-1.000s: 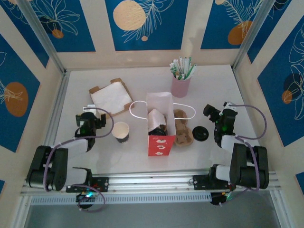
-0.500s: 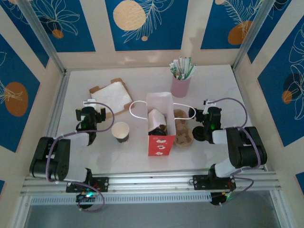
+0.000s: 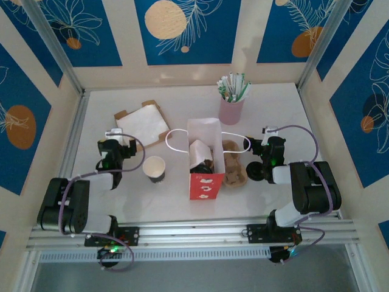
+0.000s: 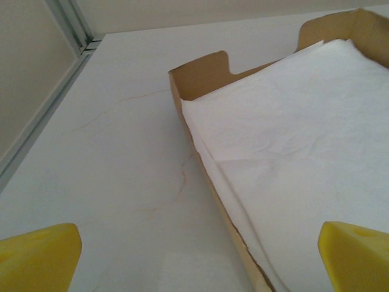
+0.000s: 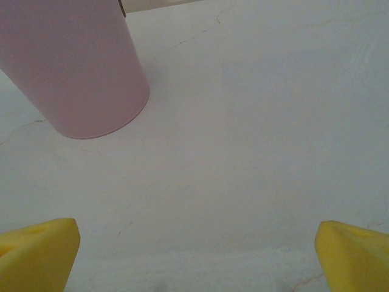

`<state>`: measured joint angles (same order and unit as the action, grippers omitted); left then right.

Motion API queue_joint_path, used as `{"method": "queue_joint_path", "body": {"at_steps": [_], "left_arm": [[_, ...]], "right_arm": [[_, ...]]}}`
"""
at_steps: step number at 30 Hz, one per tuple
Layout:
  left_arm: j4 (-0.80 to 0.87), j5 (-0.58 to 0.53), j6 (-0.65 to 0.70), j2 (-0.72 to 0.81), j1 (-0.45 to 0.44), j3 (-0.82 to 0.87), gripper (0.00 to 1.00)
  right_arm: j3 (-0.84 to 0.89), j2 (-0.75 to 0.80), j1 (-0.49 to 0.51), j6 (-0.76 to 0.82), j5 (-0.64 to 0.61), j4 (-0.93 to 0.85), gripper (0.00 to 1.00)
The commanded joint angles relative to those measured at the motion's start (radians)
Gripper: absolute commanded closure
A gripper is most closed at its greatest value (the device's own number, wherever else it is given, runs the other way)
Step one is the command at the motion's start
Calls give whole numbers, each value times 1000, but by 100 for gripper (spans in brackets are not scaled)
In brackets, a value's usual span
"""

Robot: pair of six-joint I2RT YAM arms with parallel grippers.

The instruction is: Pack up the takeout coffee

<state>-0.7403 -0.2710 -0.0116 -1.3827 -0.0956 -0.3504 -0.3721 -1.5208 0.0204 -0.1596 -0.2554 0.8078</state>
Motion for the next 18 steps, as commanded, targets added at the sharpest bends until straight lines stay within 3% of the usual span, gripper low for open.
{"method": "queue_joint_path", "body": {"at_steps": [1,4,11,18], "left_arm": [[-264,53,17,-41,13,78,0],[-366,74,22,-156,16,73,0],[-209,74,23,-172,15,-8,0],[-229,67,30,-184,13,-12,0]], "right_arm": [[-19,-1,7,23,-8,45,1],[-20,-1,7,23,-9,45,1],[-21,-2,15,29,-18,46,1],[-22,-6,26,69,40,49,1]]}}
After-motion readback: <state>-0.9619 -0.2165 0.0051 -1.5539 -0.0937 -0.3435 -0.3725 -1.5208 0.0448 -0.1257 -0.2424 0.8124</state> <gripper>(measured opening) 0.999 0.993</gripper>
